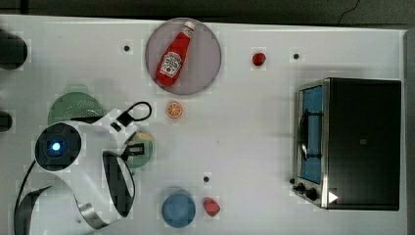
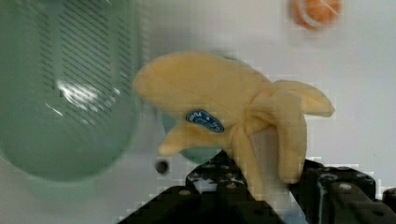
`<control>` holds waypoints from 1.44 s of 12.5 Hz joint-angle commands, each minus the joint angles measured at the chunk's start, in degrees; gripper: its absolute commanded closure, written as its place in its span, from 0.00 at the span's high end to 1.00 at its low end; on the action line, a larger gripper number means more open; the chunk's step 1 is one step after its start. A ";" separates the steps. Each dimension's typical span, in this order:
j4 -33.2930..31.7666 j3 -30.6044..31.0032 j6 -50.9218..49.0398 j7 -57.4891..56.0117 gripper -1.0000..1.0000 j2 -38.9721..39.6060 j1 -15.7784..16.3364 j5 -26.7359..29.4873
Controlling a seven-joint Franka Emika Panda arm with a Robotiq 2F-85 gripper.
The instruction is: Pick Banana and place it in mug.
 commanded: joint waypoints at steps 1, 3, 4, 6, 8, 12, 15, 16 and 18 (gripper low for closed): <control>-3.34 -1.49 6.89 4.20 0.31 1.00 0.04 0.93; -4.60 -1.27 12.02 4.82 0.31 3.92 0.04 0.97; -4.59 -1.30 12.74 4.83 0.31 5.24 0.01 0.97; -4.60 -1.10 12.67 5.43 0.35 7.16 0.05 0.98; -4.51 -0.99 12.79 5.54 0.57 8.29 0.12 0.98; -4.34 -0.94 12.67 5.54 1.00 6.50 0.09 0.98; -4.28 -2.43 11.51 5.54 1.00 0.46 -0.61 1.10; -4.21 -3.74 10.23 5.54 1.00 -2.23 -1.03 1.10; -3.11 -7.83 6.28 5.54 1.00 -7.85 -1.94 1.10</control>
